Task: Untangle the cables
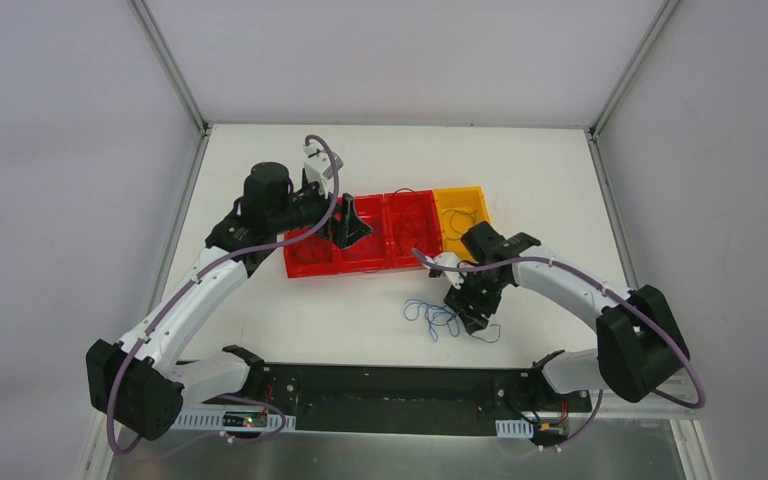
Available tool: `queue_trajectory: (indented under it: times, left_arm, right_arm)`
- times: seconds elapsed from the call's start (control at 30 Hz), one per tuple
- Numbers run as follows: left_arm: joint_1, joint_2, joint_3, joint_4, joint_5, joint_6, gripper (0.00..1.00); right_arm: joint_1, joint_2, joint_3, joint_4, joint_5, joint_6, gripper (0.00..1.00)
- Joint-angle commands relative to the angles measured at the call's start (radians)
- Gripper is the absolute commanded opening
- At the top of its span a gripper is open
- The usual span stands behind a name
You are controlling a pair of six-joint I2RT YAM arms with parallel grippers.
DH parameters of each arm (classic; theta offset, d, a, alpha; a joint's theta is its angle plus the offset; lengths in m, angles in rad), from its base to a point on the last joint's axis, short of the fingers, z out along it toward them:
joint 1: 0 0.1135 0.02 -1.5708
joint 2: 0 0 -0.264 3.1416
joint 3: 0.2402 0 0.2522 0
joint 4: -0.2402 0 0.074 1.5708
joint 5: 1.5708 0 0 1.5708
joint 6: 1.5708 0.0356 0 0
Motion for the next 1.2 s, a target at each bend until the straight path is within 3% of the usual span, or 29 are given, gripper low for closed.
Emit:
queue_trajectory:
  times: [0.0,0.1,0.2,0.33,0.37,0.63,0.93,1.03,1.07,1.17]
  left_arm:
    - [0.000,-0.052,-0.019,-0.006,-0.043,0.046,0.99]
    - [0.000,-0.052,-0.021,-0.011,-0.059,0.062,0.99]
    - [-0.001,-0.044,-0.012,-0.026,-0.070,0.074,0.99]
    - [-0.001,-0.045,0.001,-0.060,-0.067,0.101,0.99]
    - [0.000,-0.051,0.000,-0.067,-0.059,0.125,0.99]
    - [-0.021,-0.121,-0.079,-0.108,0.168,0.316,0.96]
    - [-0.231,-0.023,-0.190,-0.071,0.210,0.540,0.87]
    - [-0.278,0.021,-0.203,-0.046,0.193,0.561,0.87]
    - [-0.279,0.028,-0.204,-0.032,0.182,0.546,0.87]
    - [-0.278,-0.003,-0.218,-0.026,0.134,0.524,0.89]
  right_arm:
    - [0.004,0.035,-0.009,0.120,0.041,0.045,0.58]
    - [0.003,0.060,-0.025,0.174,0.057,0.060,0.53]
    - [0.009,0.074,-0.030,0.197,0.066,0.052,0.40]
    - [-0.001,0.008,-0.019,0.124,-0.010,-0.012,0.03]
    - [-0.004,-0.037,-0.023,0.114,-0.045,-0.028,0.00]
    - [0.013,-0.341,0.002,0.166,-0.179,0.009,0.00]
    - [0.036,-0.385,0.099,0.191,-0.194,0.070,0.00]
    - [0.061,-0.327,0.132,0.077,-0.186,0.002,0.00]
    - [0.061,-0.300,0.133,0.044,-0.170,-0.008,0.07]
    - [0.062,-0.256,0.079,0.047,-0.108,-0.029,0.43]
